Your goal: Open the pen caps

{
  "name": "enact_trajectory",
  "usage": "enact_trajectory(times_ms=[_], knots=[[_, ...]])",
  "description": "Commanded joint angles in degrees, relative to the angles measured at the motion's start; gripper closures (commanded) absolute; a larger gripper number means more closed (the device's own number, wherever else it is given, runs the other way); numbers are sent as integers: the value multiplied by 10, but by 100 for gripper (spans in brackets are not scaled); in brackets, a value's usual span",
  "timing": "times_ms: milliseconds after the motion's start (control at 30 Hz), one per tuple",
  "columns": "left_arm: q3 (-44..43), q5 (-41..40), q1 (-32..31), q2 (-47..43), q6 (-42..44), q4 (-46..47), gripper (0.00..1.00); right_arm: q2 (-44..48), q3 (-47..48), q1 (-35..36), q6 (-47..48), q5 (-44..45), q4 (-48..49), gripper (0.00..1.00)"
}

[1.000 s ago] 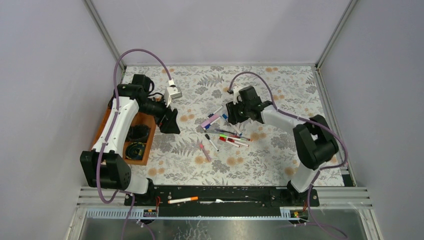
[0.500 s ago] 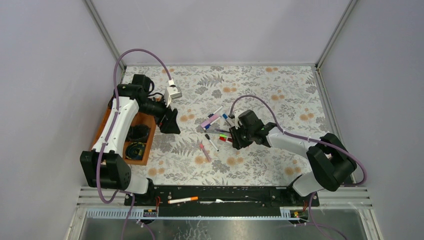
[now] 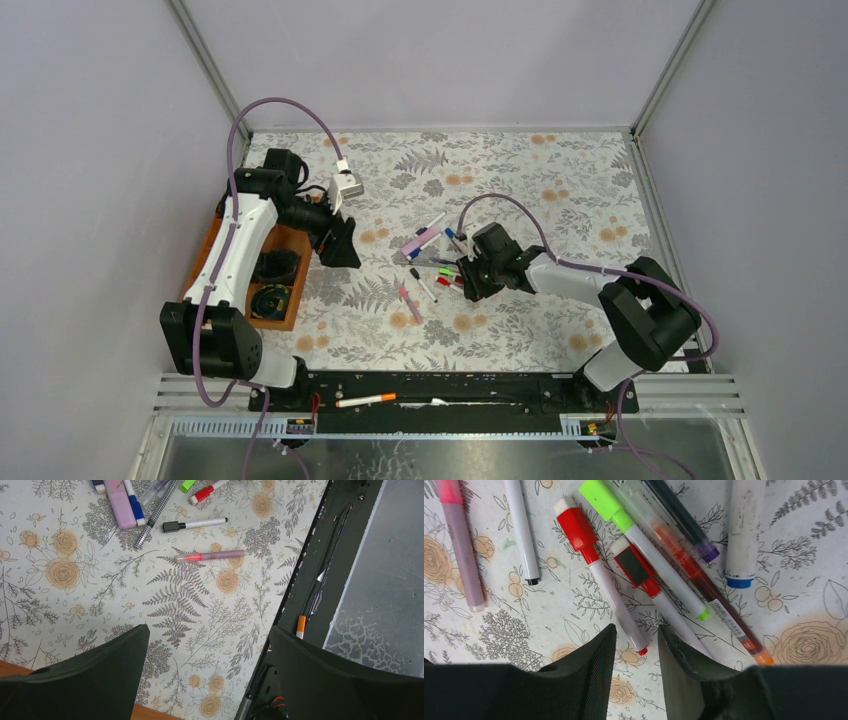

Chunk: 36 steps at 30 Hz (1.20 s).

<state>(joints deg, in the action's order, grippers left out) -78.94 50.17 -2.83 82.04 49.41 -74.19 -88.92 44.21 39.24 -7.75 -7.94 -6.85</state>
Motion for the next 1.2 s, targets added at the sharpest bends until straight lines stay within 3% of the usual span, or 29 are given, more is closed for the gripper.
enact_trajectory(times_ms=[0,433,667,800,867,1033,1167], knots=[[-8,8,3,-3,3,-8,1,-17,19,11,6,9,15,56],[-20,14,3,-2,5,-15,1,-72,63,80,20,37,9,57],[-14,14,3,-5,13,-27,1,-90,52,95,23,49,27,74],[-7,23,2,-5,22,-28,1,-77,55,96,23,45,28,93],[7,36,2,-4,44,-29,1,-59,59,95,29,27,25,100],[69,69,-18,-8,120,-28,1,2,83,92,50,-49,-2,100],[87,84,-52,-20,153,-23,1,39,107,70,48,-165,-23,100]])
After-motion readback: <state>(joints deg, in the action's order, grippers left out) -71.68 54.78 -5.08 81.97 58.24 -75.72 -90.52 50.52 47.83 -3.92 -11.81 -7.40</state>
